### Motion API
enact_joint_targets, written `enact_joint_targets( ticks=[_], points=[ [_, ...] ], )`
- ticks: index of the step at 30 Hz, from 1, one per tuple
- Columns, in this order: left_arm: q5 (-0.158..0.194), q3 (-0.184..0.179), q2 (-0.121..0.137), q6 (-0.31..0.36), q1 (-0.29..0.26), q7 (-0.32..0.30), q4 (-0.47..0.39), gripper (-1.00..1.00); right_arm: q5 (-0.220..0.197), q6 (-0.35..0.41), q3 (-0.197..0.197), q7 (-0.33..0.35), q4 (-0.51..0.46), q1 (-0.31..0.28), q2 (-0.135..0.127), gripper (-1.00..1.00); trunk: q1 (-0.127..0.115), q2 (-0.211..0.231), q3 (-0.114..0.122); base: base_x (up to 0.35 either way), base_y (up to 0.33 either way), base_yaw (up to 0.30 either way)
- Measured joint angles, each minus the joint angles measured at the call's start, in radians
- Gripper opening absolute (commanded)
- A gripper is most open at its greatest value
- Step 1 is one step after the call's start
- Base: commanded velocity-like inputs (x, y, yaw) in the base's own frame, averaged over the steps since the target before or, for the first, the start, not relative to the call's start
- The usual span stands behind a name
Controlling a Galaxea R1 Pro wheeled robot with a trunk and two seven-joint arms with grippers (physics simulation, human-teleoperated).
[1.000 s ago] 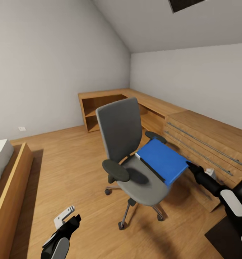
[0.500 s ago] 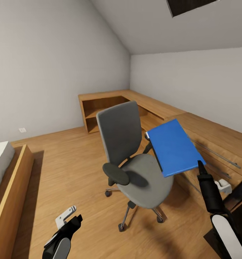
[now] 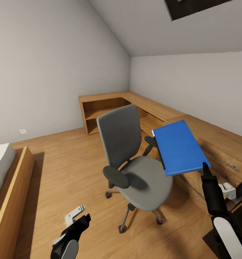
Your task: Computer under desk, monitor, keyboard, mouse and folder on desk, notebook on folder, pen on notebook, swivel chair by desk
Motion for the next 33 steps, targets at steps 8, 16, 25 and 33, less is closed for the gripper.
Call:
enact_joint_targets(
  ticks=[8,16,25,33],
  points=[
    [0.002,-0.080,0.002,-0.061,0.000,-0.001,0.007,1.00,-0.003,-0.007,0.000,-0.003,0.000,0.006,0.032,-1.00,-0.030,0.056,0.025,-0.145,0.000,-0.007],
    [0.001,-0.181,0.001,-0.061,0.000,0.006,0.082,1.00,-0.001,-0.024,0.000,-0.007,0.002,0.006,0.034,-1.00,-0.061,0.112,0.050,-0.008,0.000,-0.237],
    [-0.063,-0.214,-0.004,-0.060,0.000,0.009,0.113,1.00,-0.002,-0.035,0.000,-0.005,0.004,0.006,0.033,-1.00,-0.096,0.175,0.078,0.000,0.000,-0.206],
    [-0.091,-0.218,-0.014,-0.059,0.000,0.004,0.163,1.00,-0.002,-0.047,0.001,-0.005,0.007,0.007,0.044,-1.00,-0.127,0.231,0.103,0.000,0.000,-0.006]
  ],
)
